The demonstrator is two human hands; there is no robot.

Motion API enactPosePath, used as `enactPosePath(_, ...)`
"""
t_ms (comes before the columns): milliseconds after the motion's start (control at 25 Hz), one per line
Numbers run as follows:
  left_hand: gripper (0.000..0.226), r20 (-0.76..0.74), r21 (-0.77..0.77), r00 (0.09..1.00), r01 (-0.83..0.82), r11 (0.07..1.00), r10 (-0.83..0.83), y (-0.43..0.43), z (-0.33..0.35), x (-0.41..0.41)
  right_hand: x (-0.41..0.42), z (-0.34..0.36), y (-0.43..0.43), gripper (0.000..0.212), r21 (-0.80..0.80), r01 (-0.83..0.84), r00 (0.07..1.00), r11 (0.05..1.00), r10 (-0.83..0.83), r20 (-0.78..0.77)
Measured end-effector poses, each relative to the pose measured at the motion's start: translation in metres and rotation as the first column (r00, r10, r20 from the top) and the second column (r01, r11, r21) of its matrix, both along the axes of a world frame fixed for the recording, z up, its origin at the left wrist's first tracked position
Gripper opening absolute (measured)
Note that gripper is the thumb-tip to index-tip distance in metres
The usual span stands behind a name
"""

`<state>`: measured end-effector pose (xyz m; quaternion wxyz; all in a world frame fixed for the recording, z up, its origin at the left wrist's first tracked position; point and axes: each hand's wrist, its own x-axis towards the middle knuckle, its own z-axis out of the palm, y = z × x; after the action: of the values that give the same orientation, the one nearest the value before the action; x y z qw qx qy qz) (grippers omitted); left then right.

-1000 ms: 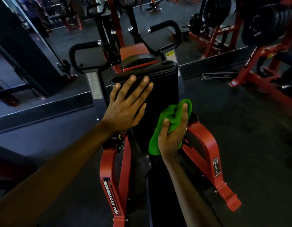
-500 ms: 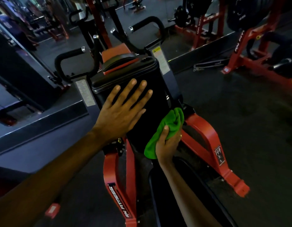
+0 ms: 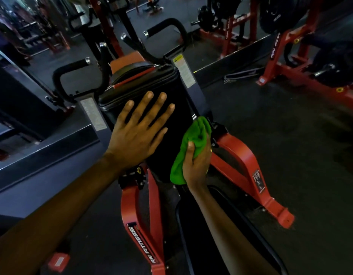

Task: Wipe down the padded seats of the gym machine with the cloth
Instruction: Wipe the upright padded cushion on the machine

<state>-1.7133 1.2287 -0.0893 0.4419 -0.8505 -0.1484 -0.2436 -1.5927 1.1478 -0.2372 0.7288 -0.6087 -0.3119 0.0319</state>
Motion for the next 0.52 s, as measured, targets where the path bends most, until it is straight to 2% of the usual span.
enactPosePath(80,0.059,-0.031,-0.006,0.999,-0.032,0.999,0.032,-0.003,0.000,0.001,-0.018,-0.030,-0.010,0.065,-0.078,0.039,0.999,0.996,-0.037,0.024)
enactPosePath(160,0.059,-0.037,-0.016,0.997,-0.061,0.998,0.061,-0.005,-0.003,0.004,-0.041,-0.043,-0.014,0.062,-0.156,0.034,0.986,0.987,-0.008,0.164)
enactPosePath(240,0.060,-0.030,-0.040,0.997,-0.073,0.997,0.072,-0.007,-0.005,0.006,-0.067,-0.054,-0.018,0.063,-0.246,-0.023,0.910,0.969,0.122,0.396)
enactPosePath(320,0.060,-0.034,-0.068,0.997,-0.071,0.995,0.069,-0.007,-0.005,0.006,-0.084,-0.072,-0.024,0.075,-0.313,-0.056,0.815,0.948,0.224,0.534)
enactPosePath(440,0.060,-0.032,-0.078,0.998,-0.060,0.995,0.057,-0.006,-0.003,0.005,-0.070,-0.112,-0.041,0.086,-0.398,-0.084,0.796,0.914,0.301,0.525)
enactPosePath(520,0.061,-0.028,-0.082,0.998,-0.058,0.995,0.056,-0.007,-0.004,0.006,-0.055,-0.132,-0.061,0.075,-0.449,-0.100,0.872,0.888,0.295,0.390)
